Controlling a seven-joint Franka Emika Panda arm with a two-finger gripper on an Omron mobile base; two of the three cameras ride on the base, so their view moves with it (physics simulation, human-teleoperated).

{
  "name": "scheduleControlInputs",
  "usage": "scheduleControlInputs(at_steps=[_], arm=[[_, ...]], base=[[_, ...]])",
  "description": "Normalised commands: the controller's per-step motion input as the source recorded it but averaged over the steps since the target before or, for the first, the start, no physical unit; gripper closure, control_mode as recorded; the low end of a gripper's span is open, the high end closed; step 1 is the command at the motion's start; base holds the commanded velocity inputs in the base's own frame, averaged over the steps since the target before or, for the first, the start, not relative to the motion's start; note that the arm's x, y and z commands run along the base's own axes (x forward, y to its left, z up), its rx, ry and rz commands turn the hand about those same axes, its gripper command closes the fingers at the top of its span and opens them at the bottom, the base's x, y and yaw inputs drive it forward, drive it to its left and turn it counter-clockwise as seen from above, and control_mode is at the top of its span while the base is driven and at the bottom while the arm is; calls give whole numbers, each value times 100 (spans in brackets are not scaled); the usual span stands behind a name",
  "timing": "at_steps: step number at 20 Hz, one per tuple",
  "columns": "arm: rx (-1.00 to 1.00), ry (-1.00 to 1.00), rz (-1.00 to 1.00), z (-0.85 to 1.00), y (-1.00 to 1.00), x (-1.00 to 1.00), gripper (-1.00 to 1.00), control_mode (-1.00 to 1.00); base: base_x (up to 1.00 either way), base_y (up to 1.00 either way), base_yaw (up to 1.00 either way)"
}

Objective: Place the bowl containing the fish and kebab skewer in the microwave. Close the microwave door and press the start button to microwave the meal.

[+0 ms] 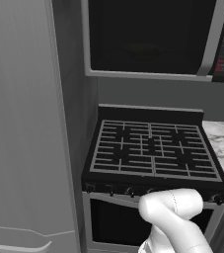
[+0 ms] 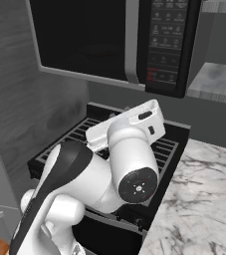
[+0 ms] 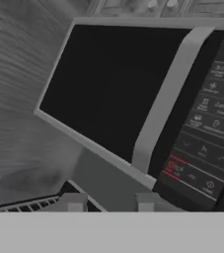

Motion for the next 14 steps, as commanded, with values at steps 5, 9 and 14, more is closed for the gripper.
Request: scheduleControlInputs(at_steps=[5,9,14], arm=[[-21,-4,0,25,0,0,100,-100],[-25,0,0,36,-6,11,100,-100],[-21,0,0,24,-25,3,100,-100]], base=[[0,0,0],[0,0,0],[0,0,0]])
